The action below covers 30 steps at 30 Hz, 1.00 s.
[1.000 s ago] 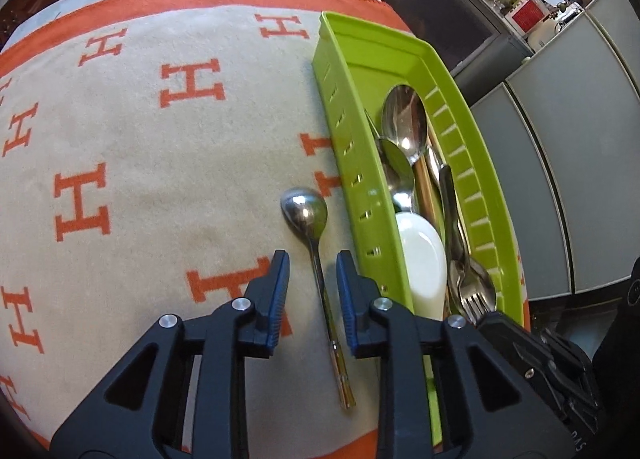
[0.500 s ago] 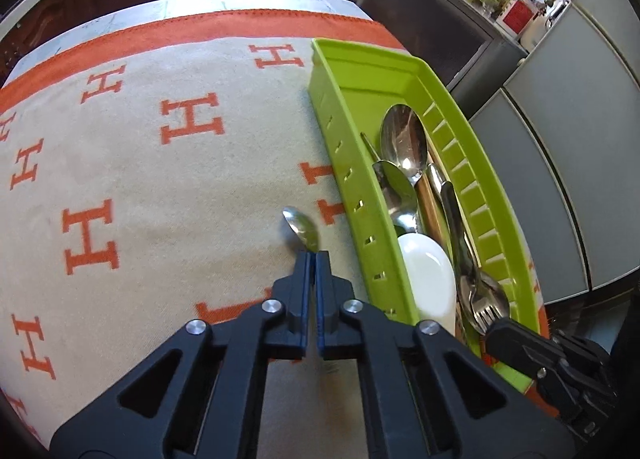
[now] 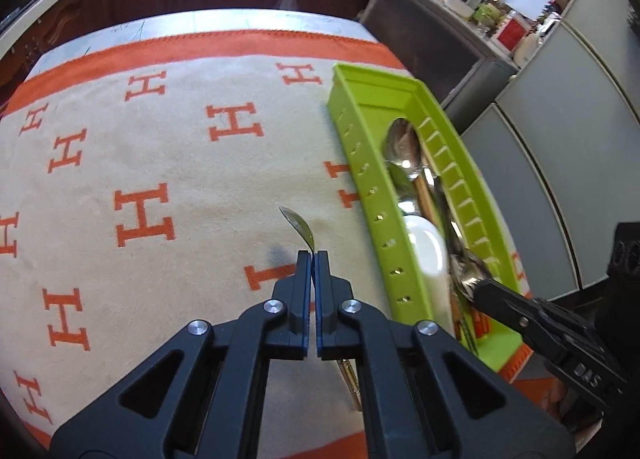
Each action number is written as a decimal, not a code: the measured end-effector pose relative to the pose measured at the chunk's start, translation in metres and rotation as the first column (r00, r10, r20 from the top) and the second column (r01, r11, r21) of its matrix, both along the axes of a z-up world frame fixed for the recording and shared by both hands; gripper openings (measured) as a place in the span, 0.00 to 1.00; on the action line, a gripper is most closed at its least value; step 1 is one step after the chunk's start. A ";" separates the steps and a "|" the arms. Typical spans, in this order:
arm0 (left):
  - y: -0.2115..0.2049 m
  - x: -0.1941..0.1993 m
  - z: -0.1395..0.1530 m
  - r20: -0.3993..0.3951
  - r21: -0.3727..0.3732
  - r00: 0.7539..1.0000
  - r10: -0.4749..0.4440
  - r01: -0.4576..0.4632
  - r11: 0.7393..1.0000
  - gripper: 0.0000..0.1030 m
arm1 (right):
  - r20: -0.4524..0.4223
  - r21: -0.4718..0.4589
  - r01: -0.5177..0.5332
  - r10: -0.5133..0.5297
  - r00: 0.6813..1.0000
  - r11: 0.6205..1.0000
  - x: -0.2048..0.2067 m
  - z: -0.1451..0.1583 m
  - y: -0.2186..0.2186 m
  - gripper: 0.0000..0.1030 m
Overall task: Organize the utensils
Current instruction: 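Carry the left tool's gold-handled spoon into the green tray and open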
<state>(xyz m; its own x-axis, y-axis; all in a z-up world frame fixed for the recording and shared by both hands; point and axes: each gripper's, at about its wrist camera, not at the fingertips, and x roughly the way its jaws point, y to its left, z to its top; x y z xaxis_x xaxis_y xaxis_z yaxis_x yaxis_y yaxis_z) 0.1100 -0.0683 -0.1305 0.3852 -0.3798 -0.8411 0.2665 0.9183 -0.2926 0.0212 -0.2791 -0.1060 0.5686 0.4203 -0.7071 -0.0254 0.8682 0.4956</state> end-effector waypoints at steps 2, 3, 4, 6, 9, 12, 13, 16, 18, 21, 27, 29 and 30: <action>0.001 -0.008 0.012 0.013 -0.015 1.000 -0.023 0.023 1.000 0.00 | 0.004 0.002 0.004 -0.004 1.000 1.000 -0.001 0.002 -0.001 0.00; 0.003 -0.013 0.019 0.025 -0.018 0.999 -0.033 0.034 0.999 0.00 | 0.007 0.005 0.005 -0.005 1.000 1.000 -0.002 0.003 -0.001 0.00; 0.004 -0.016 0.025 0.032 -0.023 0.999 -0.041 0.042 0.999 0.00 | 0.009 0.006 0.006 -0.006 1.000 1.000 -0.002 0.004 -0.002 0.00; 0.005 -0.022 0.036 0.041 -0.039 0.998 -0.057 0.058 0.998 0.00 | 0.015 0.007 0.007 -0.008 1.000 1.000 -0.003 0.007 -0.003 0.00; 0.004 -0.027 0.053 0.041 -0.071 0.996 -0.074 0.076 0.995 0.00 | 0.022 0.007 0.013 -0.013 1.000 1.000 -0.005 0.011 -0.004 0.00; -0.006 -0.027 0.065 0.036 -0.097 0.995 -0.097 0.100 0.990 0.00 | 0.022 0.002 0.028 -0.028 0.999 1.000 -0.005 0.015 -0.007 0.00; -0.013 -0.027 0.068 0.037 -0.104 0.993 -0.111 0.114 0.988 0.00 | 0.018 -0.007 0.038 -0.038 0.999 0.999 -0.004 0.017 -0.008 0.00; -0.034 -0.025 0.070 0.040 -0.097 0.989 -0.141 0.144 0.985 0.00 | 0.003 -0.040 0.068 -0.068 0.998 0.997 -0.002 0.019 -0.014 0.00; -0.050 -0.022 0.066 0.031 -0.087 0.987 -0.161 0.163 0.983 0.00 | -0.015 -0.086 0.097 -0.099 0.995 0.992 0.002 0.021 -0.018 0.00; -0.072 -0.016 0.057 0.019 -0.052 0.983 -0.183 0.183 0.982 0.00 | -0.030 -0.122 0.126 -0.131 0.991 0.984 0.008 0.023 -0.027 0.00; -0.090 -0.001 0.027 -0.050 0.023 0.984 -0.172 0.173 0.985 0.00 | -0.039 -0.135 0.174 -0.180 0.983 0.975 0.015 0.024 -0.043 0.00; -0.089 -0.001 0.024 -0.073 0.025 0.982 -0.173 0.176 0.984 0.03 | -0.045 -0.134 0.177 -0.184 0.982 0.975 0.014 0.022 -0.045 0.00; -0.088 -0.001 0.023 -0.079 0.029 0.982 -0.173 0.176 0.984 0.04 | -0.050 -0.132 0.176 -0.184 0.982 0.975 0.014 0.020 -0.045 0.00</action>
<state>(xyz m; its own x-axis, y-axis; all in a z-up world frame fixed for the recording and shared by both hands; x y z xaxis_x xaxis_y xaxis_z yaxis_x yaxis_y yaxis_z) 0.1088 -0.1566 -0.1079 0.2499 -0.4052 -0.8794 0.4020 0.8697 -0.2865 0.0352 -0.3241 -0.0858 0.5805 0.2196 -0.7841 0.1643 0.9116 0.3769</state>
